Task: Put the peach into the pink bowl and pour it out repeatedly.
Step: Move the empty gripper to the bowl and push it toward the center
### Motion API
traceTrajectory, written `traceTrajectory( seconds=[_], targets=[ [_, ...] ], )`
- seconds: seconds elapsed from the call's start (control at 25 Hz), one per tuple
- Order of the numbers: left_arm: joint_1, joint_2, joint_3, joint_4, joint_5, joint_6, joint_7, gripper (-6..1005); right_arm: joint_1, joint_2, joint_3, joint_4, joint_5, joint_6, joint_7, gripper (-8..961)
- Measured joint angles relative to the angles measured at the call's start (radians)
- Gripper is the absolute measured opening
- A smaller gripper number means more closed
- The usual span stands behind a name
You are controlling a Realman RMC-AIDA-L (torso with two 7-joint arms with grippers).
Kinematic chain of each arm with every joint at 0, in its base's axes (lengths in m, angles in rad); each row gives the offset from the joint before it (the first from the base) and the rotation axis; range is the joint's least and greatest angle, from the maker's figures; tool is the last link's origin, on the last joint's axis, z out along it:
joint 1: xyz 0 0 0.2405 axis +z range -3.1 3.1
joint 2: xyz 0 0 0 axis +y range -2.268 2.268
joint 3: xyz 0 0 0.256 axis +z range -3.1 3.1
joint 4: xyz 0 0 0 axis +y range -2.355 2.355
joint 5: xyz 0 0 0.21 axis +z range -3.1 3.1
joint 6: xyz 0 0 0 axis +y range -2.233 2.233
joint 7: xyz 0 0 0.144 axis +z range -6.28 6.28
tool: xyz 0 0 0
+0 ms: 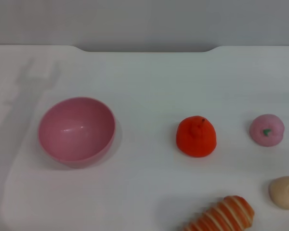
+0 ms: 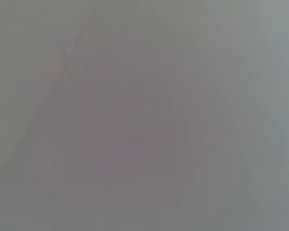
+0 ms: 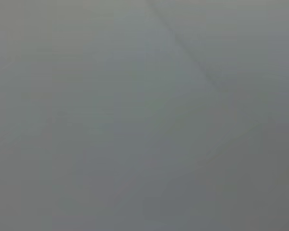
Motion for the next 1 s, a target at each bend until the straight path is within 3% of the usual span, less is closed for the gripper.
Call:
traceTrajectory(
  seconds=[0.08, 0.2, 0.24, 0.28, 0.32, 0.36, 0.44, 0.52, 0.56, 0.68, 0.72, 0.8, 0.88, 1.0],
  targets=[
    [0.001, 0.011, 0.010, 0.027, 0.021, -0.027, -0.081, 814, 0.001, -0.001, -0.001, -0.003, -0.027, 0.001, 0.003, 656],
    [0.001, 0.011, 0.010, 0.027, 0.021, -0.027, -0.081, 814, 0.007, -0.002, -0.001, -0.005, -0.057, 0.002, 0.004, 655],
    [0.003, 0.051, 0.038, 0.108, 0.105, -0.103, -0.305, 814, 0.008, -0.002, -0.001, -0.005, -0.062, 0.002, 0.004, 655],
    [-0.018, 0.138, 0.060, 0.287, 0.376, -0.133, -0.697, 814, 0.010, -0.002, -0.001, -0.005, -0.071, 0.000, 0.004, 655],
    [-0.042, 0.189, 0.055, 0.393, 0.555, -0.102, -0.874, 813, 0.010, -0.003, -0.001, -0.005, -0.079, -0.003, 0.004, 655],
    [-0.050, 0.203, 0.054, 0.419, 0.608, -0.093, -0.926, 813, 0.010, -0.003, -0.001, -0.005, -0.083, -0.005, 0.005, 655],
    [-0.092, 0.258, 0.037, 0.527, 0.837, -0.052, -1.142, 813, 0.008, -0.003, -0.001, -0.005, -0.092, -0.007, 0.018, 655],
    [-0.133, 0.281, -0.006, 0.623, 1.082, 0.004, -1.334, 813, 0.004, -0.004, -0.001, -0.005, -0.109, -0.007, 0.044, 655],
    [-0.163, 0.279, -0.054, 0.699, 1.291, 0.055, -1.462, 813, 0.002, -0.004, -0.001, -0.006, -0.121, -0.007, 0.056, 656],
    [-0.207, 0.250, -0.134, 0.820, 1.653, 0.157, -1.698, 810, -0.005, -0.006, -0.001, -0.009, -0.137, -0.008, 0.064, 656],
    [-0.207, 0.250, -0.134, 0.820, 1.653, 0.157, -1.698, 809, -0.006, -0.006, -0.001, -0.010, -0.138, -0.008, 0.064, 656],
    [-0.229, 0.215, -0.174, 0.952, 1.990, 0.254, -1.883, 807, -0.008, -0.006, -0.001, -0.010, -0.138, -0.008, 0.062, 656],
    [-0.229, 0.197, -0.179, 1.012, 2.114, 0.285, -1.941, 804, -0.008, -0.006, -0.001, -0.007, -0.139, -0.005, 0.061, 656],
    [-0.217, 0.149, -0.180, 1.105, 2.344, 0.328, -2.002, 800, -0.006, -0.005, -0.001, -0.002, -0.140, 0.000, 0.061, 656]
  ],
)
